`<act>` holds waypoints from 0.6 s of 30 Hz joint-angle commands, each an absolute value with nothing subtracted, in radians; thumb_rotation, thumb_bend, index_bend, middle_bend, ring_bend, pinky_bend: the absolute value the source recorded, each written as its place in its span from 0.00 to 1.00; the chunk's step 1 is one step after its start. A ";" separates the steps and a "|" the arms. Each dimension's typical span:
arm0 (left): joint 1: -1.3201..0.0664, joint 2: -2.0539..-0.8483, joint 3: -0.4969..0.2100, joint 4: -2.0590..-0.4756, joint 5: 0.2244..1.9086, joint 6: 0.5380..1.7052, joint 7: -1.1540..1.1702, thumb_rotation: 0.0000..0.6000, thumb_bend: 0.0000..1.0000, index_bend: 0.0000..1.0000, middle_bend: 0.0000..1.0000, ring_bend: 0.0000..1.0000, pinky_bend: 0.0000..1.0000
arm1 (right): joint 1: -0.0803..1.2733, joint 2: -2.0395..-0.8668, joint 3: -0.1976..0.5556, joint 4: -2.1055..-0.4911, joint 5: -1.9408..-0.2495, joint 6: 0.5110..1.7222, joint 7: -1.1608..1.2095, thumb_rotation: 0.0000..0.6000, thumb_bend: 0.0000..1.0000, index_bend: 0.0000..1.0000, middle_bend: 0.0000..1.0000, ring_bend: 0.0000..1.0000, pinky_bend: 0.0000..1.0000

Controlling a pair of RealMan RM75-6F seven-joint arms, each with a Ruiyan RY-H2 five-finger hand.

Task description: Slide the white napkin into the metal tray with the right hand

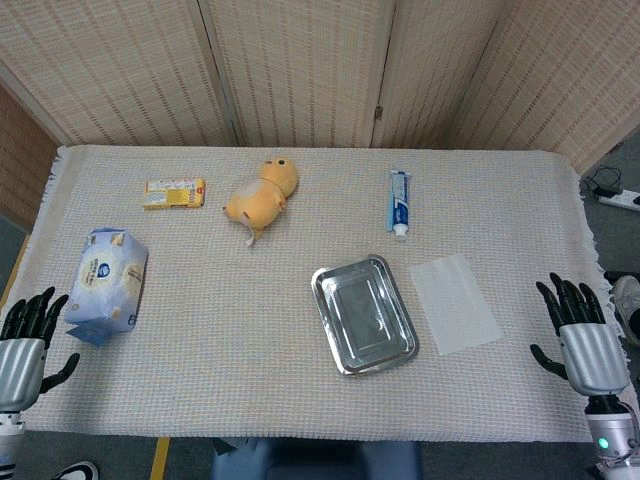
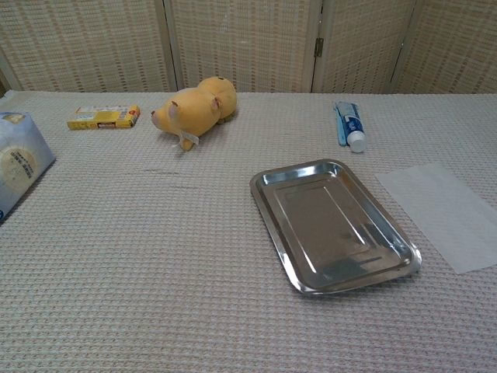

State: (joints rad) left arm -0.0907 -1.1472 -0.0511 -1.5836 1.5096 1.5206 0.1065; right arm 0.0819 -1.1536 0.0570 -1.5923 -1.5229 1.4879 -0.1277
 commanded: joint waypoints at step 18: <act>-0.099 -1.147 -0.046 -1.592 1.526 1.512 0.092 1.00 0.35 0.00 0.00 0.00 0.00 | 0.074 -1.148 0.032 -1.605 -1.560 1.497 -0.130 1.00 0.29 0.00 0.00 0.00 0.00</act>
